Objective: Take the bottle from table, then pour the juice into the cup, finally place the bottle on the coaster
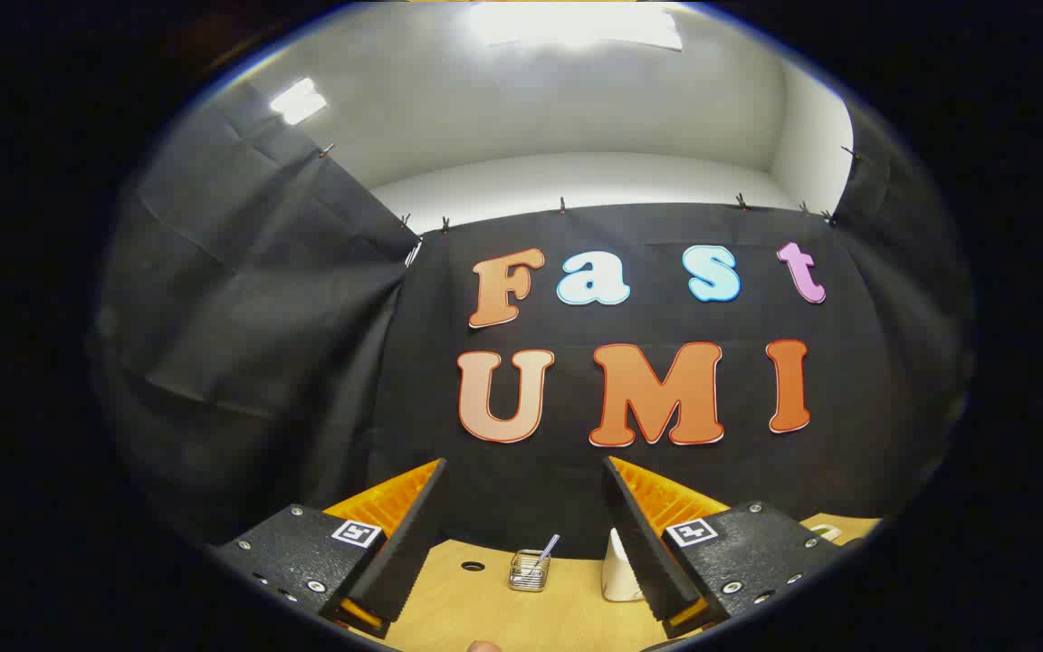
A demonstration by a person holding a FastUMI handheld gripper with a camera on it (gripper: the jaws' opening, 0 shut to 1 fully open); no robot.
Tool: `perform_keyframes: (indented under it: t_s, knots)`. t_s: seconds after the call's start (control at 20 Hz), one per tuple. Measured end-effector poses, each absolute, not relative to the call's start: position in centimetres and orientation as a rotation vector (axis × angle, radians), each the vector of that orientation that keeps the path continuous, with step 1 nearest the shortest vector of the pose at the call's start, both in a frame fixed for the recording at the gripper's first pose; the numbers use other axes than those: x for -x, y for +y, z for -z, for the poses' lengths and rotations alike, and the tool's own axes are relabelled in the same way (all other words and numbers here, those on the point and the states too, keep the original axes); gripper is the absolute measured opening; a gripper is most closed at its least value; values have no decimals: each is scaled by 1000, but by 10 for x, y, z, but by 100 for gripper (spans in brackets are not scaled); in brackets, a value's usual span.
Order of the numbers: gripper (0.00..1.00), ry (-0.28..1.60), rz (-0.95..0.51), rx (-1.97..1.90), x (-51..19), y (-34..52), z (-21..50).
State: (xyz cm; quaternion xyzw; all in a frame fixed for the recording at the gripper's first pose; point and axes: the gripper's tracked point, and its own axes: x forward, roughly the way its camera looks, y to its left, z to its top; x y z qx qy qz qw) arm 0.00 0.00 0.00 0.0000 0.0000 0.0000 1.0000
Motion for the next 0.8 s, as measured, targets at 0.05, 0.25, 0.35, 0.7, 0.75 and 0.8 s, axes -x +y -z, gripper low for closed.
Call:
perform_keyframes:
  t_s: [0.05,0.25,0.35,0.7,0.75,0.8]
  knots:
    - [98,1,-17,-32,-2,5,0]
    - [98,51,20,20,-3,-9,3]
    - [98,60,25,-24,-9,-9,6]
    - [98,232,141,31,29,-30,65]
    - [98,239,161,37,42,-30,65]
    - [98,245,178,42,53,-30,64]
